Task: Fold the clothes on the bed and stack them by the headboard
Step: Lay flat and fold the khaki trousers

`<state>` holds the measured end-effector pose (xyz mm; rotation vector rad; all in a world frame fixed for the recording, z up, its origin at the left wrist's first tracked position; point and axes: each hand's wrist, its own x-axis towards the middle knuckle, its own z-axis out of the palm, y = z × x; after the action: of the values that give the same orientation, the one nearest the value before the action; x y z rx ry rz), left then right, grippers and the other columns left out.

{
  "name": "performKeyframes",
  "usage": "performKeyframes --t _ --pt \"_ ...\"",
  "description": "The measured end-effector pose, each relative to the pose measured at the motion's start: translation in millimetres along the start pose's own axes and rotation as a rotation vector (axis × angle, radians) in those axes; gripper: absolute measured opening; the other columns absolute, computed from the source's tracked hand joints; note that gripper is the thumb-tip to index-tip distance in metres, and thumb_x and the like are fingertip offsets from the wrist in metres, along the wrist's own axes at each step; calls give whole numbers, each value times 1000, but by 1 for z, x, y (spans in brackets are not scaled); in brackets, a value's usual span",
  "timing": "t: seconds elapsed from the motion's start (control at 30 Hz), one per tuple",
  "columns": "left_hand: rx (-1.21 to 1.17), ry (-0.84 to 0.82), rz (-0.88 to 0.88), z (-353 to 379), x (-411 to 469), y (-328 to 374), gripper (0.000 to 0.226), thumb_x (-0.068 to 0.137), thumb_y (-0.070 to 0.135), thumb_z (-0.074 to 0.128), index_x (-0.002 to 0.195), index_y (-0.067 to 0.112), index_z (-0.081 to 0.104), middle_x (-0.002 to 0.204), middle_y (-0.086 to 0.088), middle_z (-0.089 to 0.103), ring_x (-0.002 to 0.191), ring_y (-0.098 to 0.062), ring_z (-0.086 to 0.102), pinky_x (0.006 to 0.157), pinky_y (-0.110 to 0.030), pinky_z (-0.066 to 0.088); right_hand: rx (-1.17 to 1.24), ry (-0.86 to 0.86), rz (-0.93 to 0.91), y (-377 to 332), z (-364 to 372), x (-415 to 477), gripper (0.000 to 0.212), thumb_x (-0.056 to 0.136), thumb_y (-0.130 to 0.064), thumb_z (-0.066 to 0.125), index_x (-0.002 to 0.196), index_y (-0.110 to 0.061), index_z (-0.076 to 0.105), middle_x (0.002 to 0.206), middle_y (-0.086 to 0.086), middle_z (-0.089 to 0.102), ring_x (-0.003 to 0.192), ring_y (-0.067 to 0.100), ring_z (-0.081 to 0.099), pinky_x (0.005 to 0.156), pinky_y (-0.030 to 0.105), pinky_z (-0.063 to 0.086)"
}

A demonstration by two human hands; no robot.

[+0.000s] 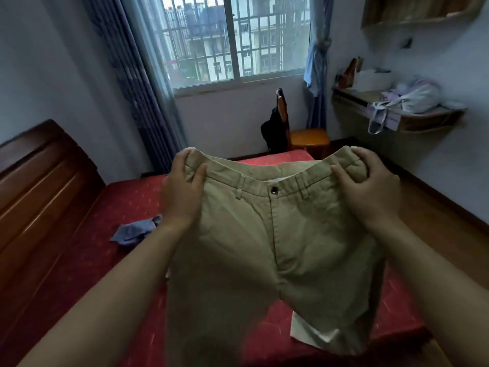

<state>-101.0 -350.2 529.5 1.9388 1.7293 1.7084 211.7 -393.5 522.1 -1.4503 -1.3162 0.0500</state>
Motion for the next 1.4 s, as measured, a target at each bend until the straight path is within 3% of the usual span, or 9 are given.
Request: performKeyframes --t 0.2,0.33,0.53,0.6,0.63,0.7,0.77,1.03,1.4 --pt "78 -183 -82 120 -26 -104 33 89 41 56 121 35 49 103 1 67 89 -25 63 69 -27 40 -47 -191 101 86 133 -15 46 83 -36 67 126 -28 52 115 -3 66 99 19 63 82 22 43" --pt "96 -291 -201 200 -19 -188 31 88 39 58 119 37 52 87 23 51 78 -9 56 69 -22 36 -51 -306 241 154 232 -14 50 83 -38 65 128 -40 43 109 -4 68 97 18 64 81 27 47" --pt "136 -230 -301 314 76 -312 31 91 36 56 121 30 51 96 4 64 85 -27 62 62 -21 35 -103 -253 207 236 386 96 47 84 -34 66 128 -31 49 115 -1 66 100 26 63 78 27 44" --pt "89 -169 -348 354 118 -350 40 93 36 54 131 28 45 112 5 57 98 -25 59 62 -6 36 -139 -253 202 271 435 150 53 88 -38 60 136 -26 41 120 7 63 106 29 59 79 27 40" --pt "117 -188 -373 373 134 -369 50 92 41 52 139 32 35 129 0 49 112 -25 52 79 -6 39 -156 -295 224 290 458 170 61 89 -41 58 141 -23 33 128 10 56 114 29 54 85 29 38" --pt "358 -337 -392 407 140 -409 68 89 53 48 145 44 12 149 -6 22 135 -29 27 108 -45 29 -254 -414 235 331 496 183 76 87 -46 57 147 -16 20 144 15 36 130 29 37 102 35 32" --pt "513 -492 -321 439 113 -438 70 88 57 47 143 50 4 154 -1 12 141 -30 13 107 -62 16 -339 -551 205 373 522 160 81 85 -44 60 147 -10 19 148 17 27 137 29 27 110 38 25" --pt "667 -1136 -229 522 -119 -501 60 88 55 44 143 41 22 153 2 20 141 -21 16 108 -57 21 -402 -860 307 522 520 -37 58 81 -27 70 130 -4 48 133 18 45 121 36 45 101 41 34" --pt "717 -1122 -246 528 -179 -532 62 92 53 36 147 39 13 157 2 10 138 -27 22 102 -48 36 -576 -812 571 582 474 -105 75 80 -37 68 142 -14 32 135 17 35 122 37 38 93 48 39"
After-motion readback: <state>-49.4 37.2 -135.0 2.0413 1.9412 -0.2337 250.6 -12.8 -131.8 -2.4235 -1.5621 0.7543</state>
